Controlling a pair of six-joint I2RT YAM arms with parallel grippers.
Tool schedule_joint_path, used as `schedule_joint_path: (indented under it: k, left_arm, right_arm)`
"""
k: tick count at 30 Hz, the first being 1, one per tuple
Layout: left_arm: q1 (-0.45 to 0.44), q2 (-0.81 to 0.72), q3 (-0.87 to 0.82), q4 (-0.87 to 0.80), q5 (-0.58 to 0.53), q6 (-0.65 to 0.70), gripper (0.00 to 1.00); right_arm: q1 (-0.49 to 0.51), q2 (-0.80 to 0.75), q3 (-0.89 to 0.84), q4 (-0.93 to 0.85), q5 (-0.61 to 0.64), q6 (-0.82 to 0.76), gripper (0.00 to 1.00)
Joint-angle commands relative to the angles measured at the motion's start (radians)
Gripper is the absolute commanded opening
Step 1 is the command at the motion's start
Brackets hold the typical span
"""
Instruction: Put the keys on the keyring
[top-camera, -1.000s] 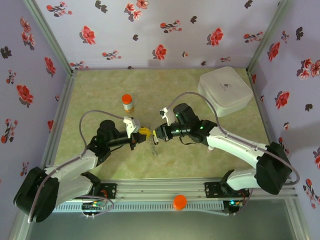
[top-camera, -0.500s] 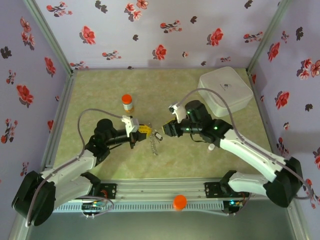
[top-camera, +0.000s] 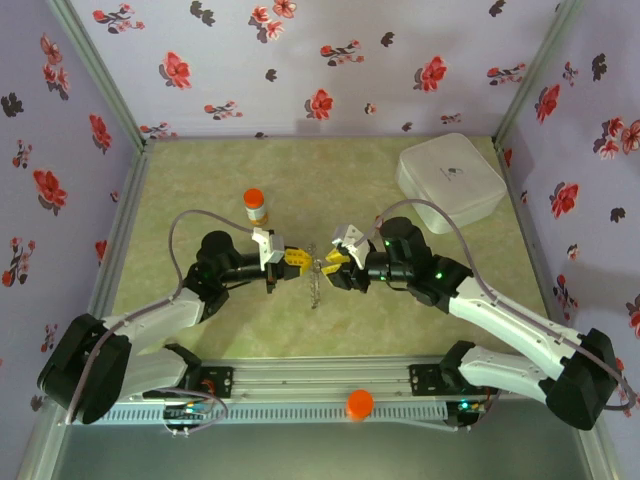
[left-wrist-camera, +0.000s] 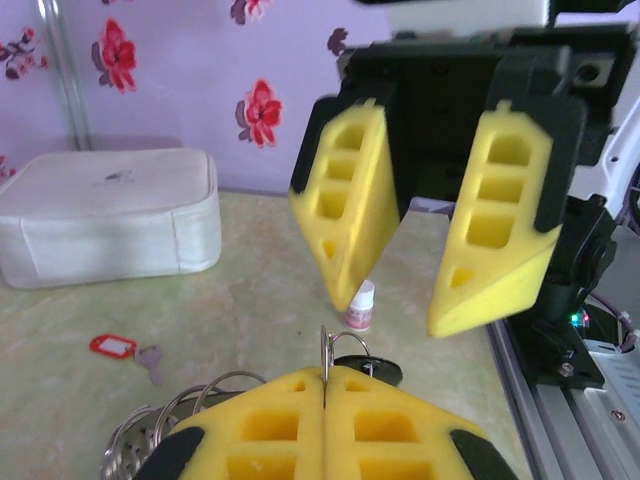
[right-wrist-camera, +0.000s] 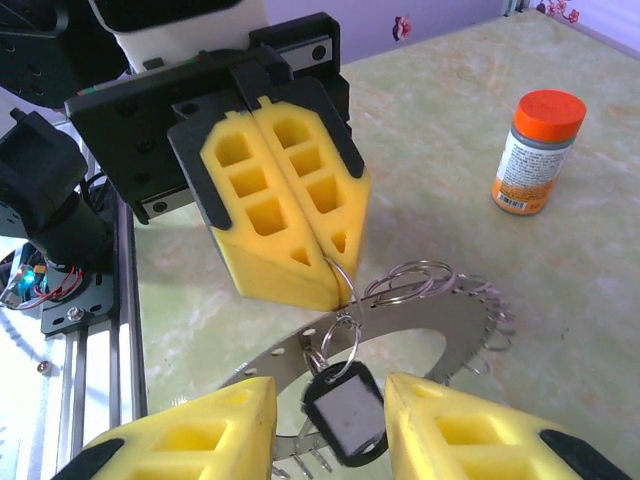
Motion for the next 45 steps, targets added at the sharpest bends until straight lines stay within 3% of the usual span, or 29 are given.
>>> schedule_joint_path:
  k: [1, 6, 10, 13, 19, 26, 33, 41, 45]
  left_arm:
    - [-0.008, 0.007, 0.011, 0.101, 0.042, 0.042, 0.0]
    - [-0.01, 0.004, 0.002, 0.098, 0.033, 0.046, 0.0]
    - [-0.011, 0.009, 0.002, 0.103, 0.032, 0.043, 0.0]
    - [-0.013, 0.009, 0.002, 0.104, 0.032, 0.04, 0.0]
    - [-0.013, 0.012, 0.006, 0.085, 0.032, 0.043, 0.0]
    - [-0.013, 0.009, 0.011, 0.109, 0.03, 0.022, 0.0]
    - [-0.013, -0.015, 0.008, 0.125, 0.03, 0.014, 0.0]
    - [-0.013, -0.017, 0.005, 0.125, 0.03, 0.022, 0.0]
    - [-0.014, -0.012, 0.005, 0.126, 0.032, 0.021, 0.0]
  right_arm:
    - [0.016, -0.008, -0.014, 0.024, 0.001, -0.001, 0.33]
    - [0.022, 0.02, -0.012, 0.071, -0.01, 0.079, 0.28]
    - [0.023, 0.043, -0.027, 0.112, -0.016, 0.103, 0.36]
    - [0.024, 0.055, -0.031, 0.121, -0.011, 0.1, 0.34]
    - [0.023, 0.071, -0.02, 0.099, -0.02, 0.1, 0.11]
    - [0.025, 0.09, -0.038, 0.097, -0.044, 0.106, 0.0]
    - [0.024, 0.152, -0.002, 0.023, -0.056, 0.08, 0.01]
    - [0.023, 0.108, 0.024, -0.056, -0.021, 0.043, 0.17]
    - [0.023, 0.063, 0.01, -0.052, -0.001, 0.037, 0.18]
